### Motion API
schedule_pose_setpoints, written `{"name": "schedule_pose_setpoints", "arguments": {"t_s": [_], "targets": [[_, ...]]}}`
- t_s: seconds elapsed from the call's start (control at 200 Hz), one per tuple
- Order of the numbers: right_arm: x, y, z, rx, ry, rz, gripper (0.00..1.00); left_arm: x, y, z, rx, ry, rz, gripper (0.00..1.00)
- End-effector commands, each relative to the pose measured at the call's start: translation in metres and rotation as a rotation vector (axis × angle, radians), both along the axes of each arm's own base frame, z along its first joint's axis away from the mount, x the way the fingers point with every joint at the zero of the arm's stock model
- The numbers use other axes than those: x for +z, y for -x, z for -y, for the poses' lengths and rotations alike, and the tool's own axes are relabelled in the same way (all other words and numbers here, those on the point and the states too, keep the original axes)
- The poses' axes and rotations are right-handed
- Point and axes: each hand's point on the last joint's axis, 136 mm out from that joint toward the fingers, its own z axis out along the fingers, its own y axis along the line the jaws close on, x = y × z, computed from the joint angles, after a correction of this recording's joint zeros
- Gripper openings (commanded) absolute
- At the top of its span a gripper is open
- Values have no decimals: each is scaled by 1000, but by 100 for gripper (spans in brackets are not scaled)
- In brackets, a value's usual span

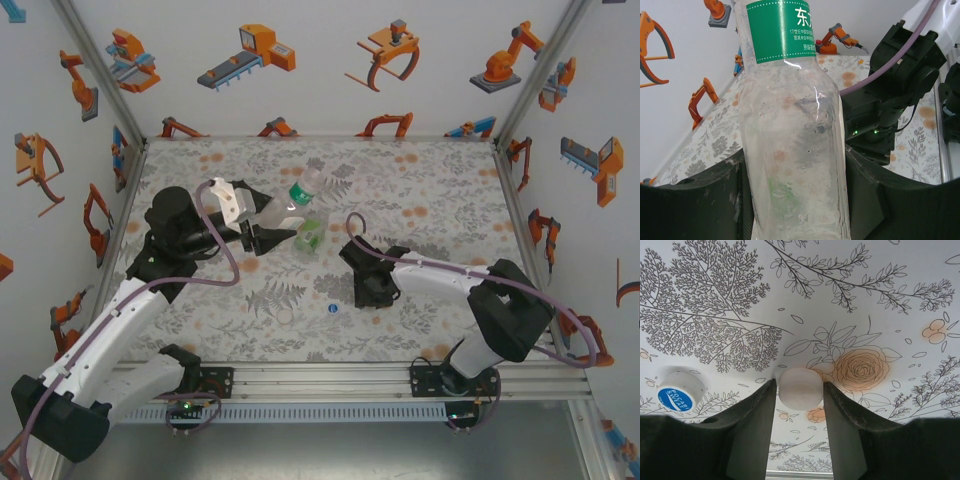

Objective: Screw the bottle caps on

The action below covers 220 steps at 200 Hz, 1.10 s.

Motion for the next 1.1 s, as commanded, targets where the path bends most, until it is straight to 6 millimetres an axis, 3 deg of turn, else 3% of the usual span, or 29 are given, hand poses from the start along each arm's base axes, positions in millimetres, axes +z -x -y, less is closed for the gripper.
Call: {"name": "schedule_pose_setpoints", "arguments": {"t_s": [0.0,0.406,0.571,0.851,1.096], "targets": [[-3,11,5,-3,24,-47,43,16,6,0,-20,13,53,2],[-3,8,4,-4,26,-28,39,16,6,1,-23,10,54,2],[6,3,8,-4,33,15,36,14,7,2,-32,1,49,2],[53,-9,6,89,-53,126,28,9,12,7,-74,-31,39,0],[121,-21,-5,289,-204,270,21,-3,21,10,-105,-90,89,0]]}}
